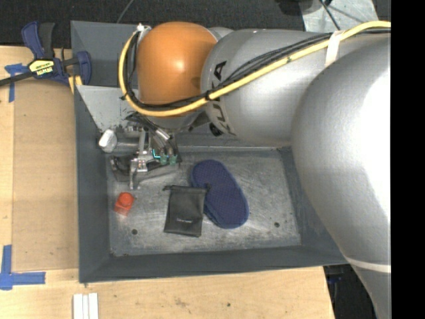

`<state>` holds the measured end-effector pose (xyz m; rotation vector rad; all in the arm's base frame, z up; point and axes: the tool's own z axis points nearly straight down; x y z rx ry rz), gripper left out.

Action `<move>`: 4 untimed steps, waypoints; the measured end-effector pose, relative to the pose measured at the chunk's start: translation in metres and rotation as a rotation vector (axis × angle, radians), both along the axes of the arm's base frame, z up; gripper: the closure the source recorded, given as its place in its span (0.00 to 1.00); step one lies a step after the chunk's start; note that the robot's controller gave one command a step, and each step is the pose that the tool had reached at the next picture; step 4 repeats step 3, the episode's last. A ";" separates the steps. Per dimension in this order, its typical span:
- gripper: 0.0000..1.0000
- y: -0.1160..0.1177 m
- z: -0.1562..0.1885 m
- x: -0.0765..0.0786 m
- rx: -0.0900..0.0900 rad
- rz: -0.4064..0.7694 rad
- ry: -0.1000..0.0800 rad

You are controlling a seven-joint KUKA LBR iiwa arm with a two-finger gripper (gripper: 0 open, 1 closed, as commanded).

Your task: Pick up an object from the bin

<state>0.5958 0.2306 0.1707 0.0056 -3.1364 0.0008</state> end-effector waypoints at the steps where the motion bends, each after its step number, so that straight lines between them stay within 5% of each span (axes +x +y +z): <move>1: 0.00 -0.054 -0.092 0.026 0.004 -0.094 -0.013; 2: 1.00 -0.052 -0.088 0.025 0.002 -0.090 -0.011; 3: 1.00 -0.052 0.039 0.015 0.000 -0.037 -0.008; 4: 1.00 -0.052 0.039 0.015 0.000 -0.037 -0.008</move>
Offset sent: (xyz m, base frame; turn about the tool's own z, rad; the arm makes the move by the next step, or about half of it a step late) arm 0.0231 -0.0518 -0.0910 0.0906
